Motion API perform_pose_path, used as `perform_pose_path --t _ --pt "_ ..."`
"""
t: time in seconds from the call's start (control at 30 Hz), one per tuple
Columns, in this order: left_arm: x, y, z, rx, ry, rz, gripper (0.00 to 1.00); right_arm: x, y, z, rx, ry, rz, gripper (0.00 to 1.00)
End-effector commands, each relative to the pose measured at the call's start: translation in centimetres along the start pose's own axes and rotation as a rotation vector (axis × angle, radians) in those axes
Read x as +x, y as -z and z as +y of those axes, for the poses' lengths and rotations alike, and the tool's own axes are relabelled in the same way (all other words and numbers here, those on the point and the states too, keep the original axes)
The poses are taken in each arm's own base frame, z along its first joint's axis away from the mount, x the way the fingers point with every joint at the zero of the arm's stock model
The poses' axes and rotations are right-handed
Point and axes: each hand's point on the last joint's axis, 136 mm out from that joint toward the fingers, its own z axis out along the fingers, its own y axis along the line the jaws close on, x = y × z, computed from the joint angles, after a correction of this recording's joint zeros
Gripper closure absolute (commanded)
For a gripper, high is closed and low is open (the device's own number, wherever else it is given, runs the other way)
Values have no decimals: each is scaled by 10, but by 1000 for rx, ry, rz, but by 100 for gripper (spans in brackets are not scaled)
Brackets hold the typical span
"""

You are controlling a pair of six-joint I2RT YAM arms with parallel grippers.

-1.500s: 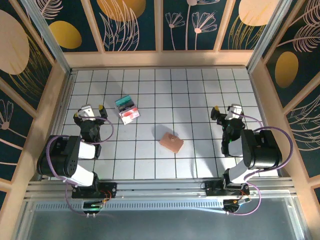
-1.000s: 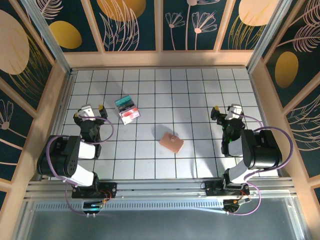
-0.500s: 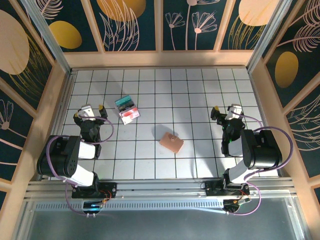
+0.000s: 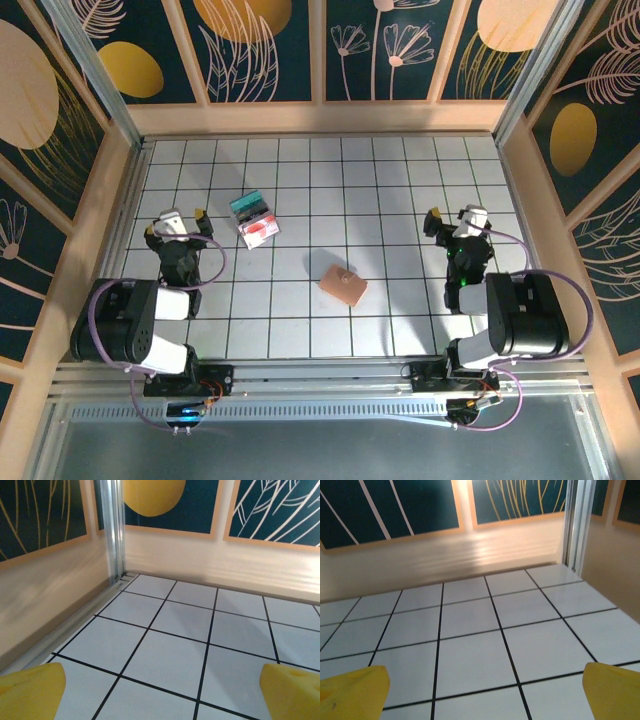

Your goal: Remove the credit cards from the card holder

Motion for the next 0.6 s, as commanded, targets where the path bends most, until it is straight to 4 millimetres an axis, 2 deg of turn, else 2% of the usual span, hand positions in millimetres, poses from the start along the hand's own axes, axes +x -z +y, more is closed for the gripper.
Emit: perform_pose_path --t 0.0,0.13,0.23,0.33,0.47,0.57 --pt "-24 3 9 -51 37 -25 1 -12 0 -1 23 -8 -6 1" --pt "-57 10 9 -54 84 -66 1 -28 -2 1 23 -29 2 1" --pt "-67 15 7 -38 169 -36 1 -36 -2 4 16 -51 25 1" --pt "-65 18 1 -9 274 29 1 -40 0 5 28 -78 61 1" --pt "-55 26 -25 105 375 130 1 -36 4 5 50 -139 160 1" --pt "-50 41 -46 143 386 175 1 -27 10 7 57 -185 255 1"
